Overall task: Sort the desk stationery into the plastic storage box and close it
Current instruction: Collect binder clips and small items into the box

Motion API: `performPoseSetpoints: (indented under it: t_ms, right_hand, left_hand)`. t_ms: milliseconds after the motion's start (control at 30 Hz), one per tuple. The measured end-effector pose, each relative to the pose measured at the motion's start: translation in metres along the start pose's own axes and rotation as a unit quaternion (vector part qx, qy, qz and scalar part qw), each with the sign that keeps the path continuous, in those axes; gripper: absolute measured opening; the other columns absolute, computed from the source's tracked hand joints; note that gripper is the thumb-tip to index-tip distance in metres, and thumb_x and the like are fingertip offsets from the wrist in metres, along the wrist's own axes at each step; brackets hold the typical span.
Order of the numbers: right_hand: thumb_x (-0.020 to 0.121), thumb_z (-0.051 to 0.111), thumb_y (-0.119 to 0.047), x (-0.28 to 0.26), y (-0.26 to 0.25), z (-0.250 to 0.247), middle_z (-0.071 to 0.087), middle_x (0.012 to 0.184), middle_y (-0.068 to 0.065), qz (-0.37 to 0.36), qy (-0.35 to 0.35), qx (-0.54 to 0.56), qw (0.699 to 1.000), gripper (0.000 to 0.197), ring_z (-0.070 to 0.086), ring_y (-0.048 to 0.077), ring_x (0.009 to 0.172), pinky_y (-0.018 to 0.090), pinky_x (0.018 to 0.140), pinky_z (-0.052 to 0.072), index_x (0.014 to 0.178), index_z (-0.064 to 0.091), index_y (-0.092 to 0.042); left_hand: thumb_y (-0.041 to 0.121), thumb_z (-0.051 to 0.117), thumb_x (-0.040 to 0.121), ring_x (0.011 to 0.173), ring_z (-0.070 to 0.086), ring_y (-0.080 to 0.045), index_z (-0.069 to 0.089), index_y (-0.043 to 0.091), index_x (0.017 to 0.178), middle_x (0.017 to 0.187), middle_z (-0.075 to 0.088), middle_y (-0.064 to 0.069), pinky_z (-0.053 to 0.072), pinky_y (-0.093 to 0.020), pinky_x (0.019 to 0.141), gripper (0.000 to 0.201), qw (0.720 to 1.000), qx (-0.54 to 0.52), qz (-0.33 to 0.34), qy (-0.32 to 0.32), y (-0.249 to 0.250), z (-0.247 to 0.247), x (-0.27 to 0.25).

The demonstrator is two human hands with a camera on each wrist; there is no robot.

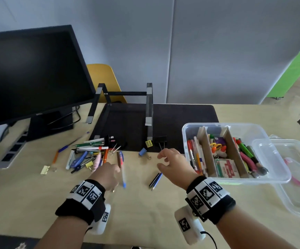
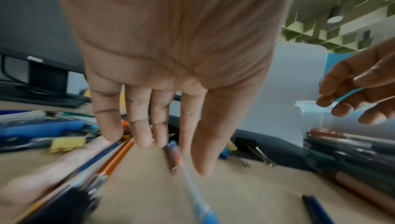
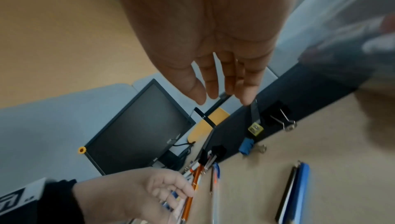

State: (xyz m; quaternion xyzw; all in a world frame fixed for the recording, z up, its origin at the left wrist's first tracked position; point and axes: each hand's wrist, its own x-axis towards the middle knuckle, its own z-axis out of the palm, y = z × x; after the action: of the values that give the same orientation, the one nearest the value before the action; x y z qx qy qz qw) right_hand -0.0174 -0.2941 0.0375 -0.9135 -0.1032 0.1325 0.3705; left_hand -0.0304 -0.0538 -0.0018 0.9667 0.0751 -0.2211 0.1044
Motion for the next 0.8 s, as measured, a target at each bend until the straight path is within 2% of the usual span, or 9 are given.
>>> performPoseSetpoints:
  t_ms: [67,133,233,400,533,600,667,700,800]
  right_hand:
    - [0.089,0.054,-0.021,0.01,-0.003,0.017,0.046,0.118,0.0,0.023,-0.009,-0.003,1.0,0.028,0.054,0.015,0.091,0.02,0.076,0.041,0.117,0.053,-0.017]
    - [0.089,0.054,-0.019,0.02,-0.002,0.032,0.046,0.122,0.002,0.045,-0.012,-0.01,0.999,0.03,0.051,0.013,0.091,0.022,0.08,0.042,0.118,0.053,-0.015]
    - [0.089,0.053,-0.016,0.035,0.003,0.052,0.043,0.129,0.004,0.086,-0.018,-0.01,0.996,0.032,0.05,0.015,0.096,0.024,0.083,0.042,0.121,0.051,-0.015]
    - [0.087,0.051,-0.011,0.06,0.007,0.073,0.039,0.133,0.006,0.133,-0.038,-0.036,0.99,0.038,0.047,0.023,0.114,0.03,0.092,0.043,0.124,0.046,-0.017]
    - [0.086,0.048,-0.008,0.08,-0.001,0.082,0.04,0.132,0.007,0.114,-0.023,-0.079,0.99,0.049,0.042,0.027,0.119,0.034,0.098,0.039,0.132,0.039,-0.022]
    - [0.087,0.049,-0.008,0.09,-0.004,0.087,0.038,0.137,0.007,0.092,-0.021,-0.103,0.99,0.057,0.042,0.028,0.121,0.035,0.101,0.038,0.14,0.033,-0.024]
    - [0.088,0.049,-0.01,0.098,-0.006,0.091,0.036,0.14,0.007,0.086,-0.032,-0.13,0.987,0.063,0.041,0.029,0.124,0.036,0.101,0.04,0.144,0.027,-0.027]
    - [0.089,0.049,-0.012,0.102,-0.005,0.093,0.036,0.14,0.007,0.086,-0.039,-0.146,0.985,0.062,0.041,0.029,0.124,0.038,0.101,0.041,0.144,0.025,-0.029]
    - [0.091,0.046,-0.014,0.109,-0.001,0.099,0.038,0.138,0.006,0.087,-0.051,-0.198,0.975,0.054,0.038,0.028,0.124,0.04,0.099,0.042,0.141,0.032,-0.03]
  left_hand:
    - [0.017,0.067,0.081,0.148,-0.004,-0.018,0.054,0.027,0.121,0.155,0.013,-0.002,0.036,-0.038,0.109,0.043,1.0,-0.007,0.007,-0.024,-0.021,0.005,0.001]
    - [0.023,0.07,0.079,0.147,0.008,-0.02,0.053,0.026,0.122,0.147,0.026,-0.004,0.04,-0.036,0.106,0.046,0.998,0.025,0.03,-0.039,-0.037,0.013,0.006]
    - [0.021,0.069,0.078,0.126,0.04,-0.018,0.05,0.026,0.123,0.126,0.044,0.003,0.042,-0.035,0.102,0.049,0.993,0.069,0.074,-0.058,-0.047,0.018,0.01]
    - [0.014,0.063,0.083,0.106,0.05,-0.013,0.053,0.026,0.104,0.11,0.054,0.009,0.043,-0.028,0.095,0.025,0.988,0.052,0.145,0.005,-0.057,0.023,0.019]
    - [0.016,0.06,0.085,0.101,0.054,-0.011,0.06,0.026,0.095,0.1,0.062,0.009,0.041,-0.028,0.097,0.014,0.983,0.04,0.18,0.022,-0.06,0.023,0.027]
    - [0.021,0.059,0.086,0.105,0.054,-0.01,0.062,0.025,0.096,0.098,0.062,0.01,0.032,-0.033,0.108,0.011,0.98,0.056,0.19,0.027,-0.061,0.023,0.032]
    - [0.029,0.058,0.086,0.105,0.052,-0.008,0.061,0.028,0.089,0.089,0.057,0.014,0.003,-0.045,0.119,0.003,0.974,0.094,0.202,0.034,-0.062,0.023,0.035]
    - [0.032,0.057,0.085,0.103,0.052,-0.007,0.06,0.029,0.086,0.087,0.056,0.015,-0.008,-0.051,0.117,0.004,0.971,0.115,0.205,0.034,-0.062,0.023,0.037]
    - [0.038,0.054,0.084,0.102,0.053,-0.009,0.058,0.028,0.083,0.089,0.057,0.014,-0.01,-0.057,0.114,0.01,0.964,0.152,0.214,0.03,-0.059,0.023,0.039]
